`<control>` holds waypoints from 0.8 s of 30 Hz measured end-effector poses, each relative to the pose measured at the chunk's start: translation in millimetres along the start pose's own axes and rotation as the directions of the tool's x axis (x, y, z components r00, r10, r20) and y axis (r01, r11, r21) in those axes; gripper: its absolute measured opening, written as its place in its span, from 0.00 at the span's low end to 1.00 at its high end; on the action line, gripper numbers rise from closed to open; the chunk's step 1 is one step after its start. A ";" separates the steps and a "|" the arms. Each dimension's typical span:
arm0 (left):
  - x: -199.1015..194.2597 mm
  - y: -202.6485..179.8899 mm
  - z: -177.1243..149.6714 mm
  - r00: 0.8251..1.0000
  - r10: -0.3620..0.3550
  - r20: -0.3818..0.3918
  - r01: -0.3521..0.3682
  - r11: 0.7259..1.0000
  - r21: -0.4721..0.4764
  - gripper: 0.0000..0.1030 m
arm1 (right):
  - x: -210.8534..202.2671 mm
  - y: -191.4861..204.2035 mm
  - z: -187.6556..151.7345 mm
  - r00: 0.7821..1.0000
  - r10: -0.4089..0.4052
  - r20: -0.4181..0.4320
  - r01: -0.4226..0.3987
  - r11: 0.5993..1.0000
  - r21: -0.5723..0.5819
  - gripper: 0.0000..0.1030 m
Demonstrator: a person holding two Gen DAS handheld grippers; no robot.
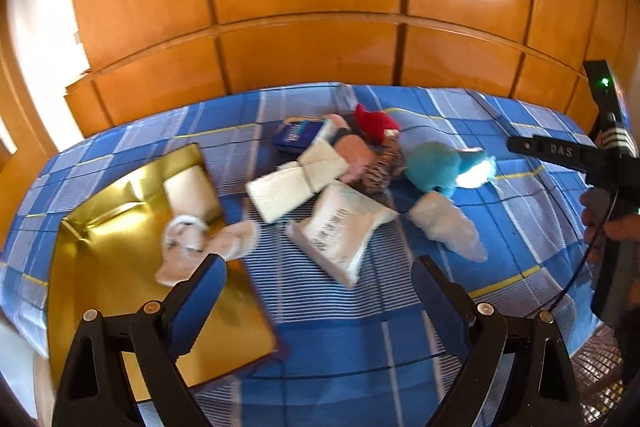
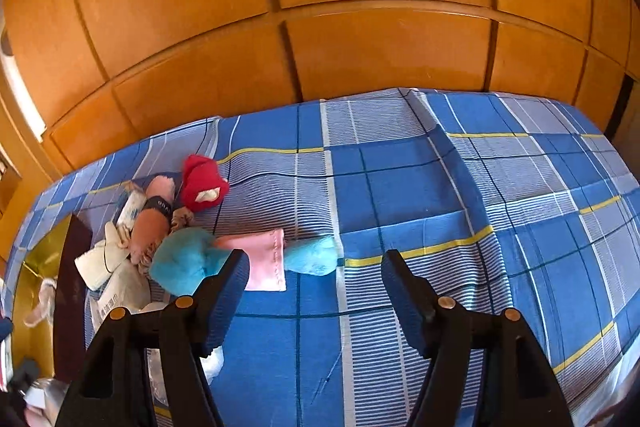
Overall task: Organize soft objects
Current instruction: 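Grasp the bubble-wrap bag from the pile with the left tool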
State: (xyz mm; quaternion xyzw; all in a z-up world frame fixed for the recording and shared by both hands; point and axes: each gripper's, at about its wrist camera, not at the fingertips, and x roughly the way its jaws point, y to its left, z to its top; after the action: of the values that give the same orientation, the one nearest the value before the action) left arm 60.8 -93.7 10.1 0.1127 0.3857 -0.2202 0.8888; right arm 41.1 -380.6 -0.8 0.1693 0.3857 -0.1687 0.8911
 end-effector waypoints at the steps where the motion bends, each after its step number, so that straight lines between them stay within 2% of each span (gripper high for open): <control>1: 2.0 -3.6 1.1 1.000 -0.009 -0.006 0.009 1.000 0.005 0.91 | -1.2 -1.7 0.5 1.000 -0.001 0.001 0.001 1.000 0.007 0.67; 8: 24.2 -29.8 14.0 0.992 -0.114 -0.061 0.114 0.993 0.005 0.91 | -2.9 -8.1 3.7 1.000 -0.006 0.006 0.006 0.999 0.040 0.67; 13: 50.6 -51.2 24.4 0.976 -0.184 -0.118 0.182 0.983 -0.028 0.91 | -5.8 -12.8 5.9 1.000 0.000 0.018 -0.001 0.998 0.069 0.68; 16: 68.0 -65.1 28.4 0.961 -0.228 -0.159 0.222 0.974 -0.053 0.86 | -4.8 -14.3 6.5 1.000 0.012 0.010 -0.013 0.996 0.083 0.67; 21: 100.4 -83.0 34.2 0.949 -0.247 -0.198 0.231 0.968 -0.100 0.78 | -5.9 -14.7 7.3 1.000 0.026 0.011 -0.027 0.995 0.092 0.68; 24: 115.8 -86.0 36.2 0.957 -0.222 -0.185 0.199 0.971 -0.132 0.78 | -6.4 -15.9 7.5 0.999 0.036 0.011 -0.037 0.994 0.100 0.68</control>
State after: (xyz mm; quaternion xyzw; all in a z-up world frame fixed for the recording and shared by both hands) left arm 112.9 -217.9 -53.1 0.0422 0.4941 -0.2793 0.8223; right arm 34.9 -396.8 6.0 0.2201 0.3693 -0.1722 0.8863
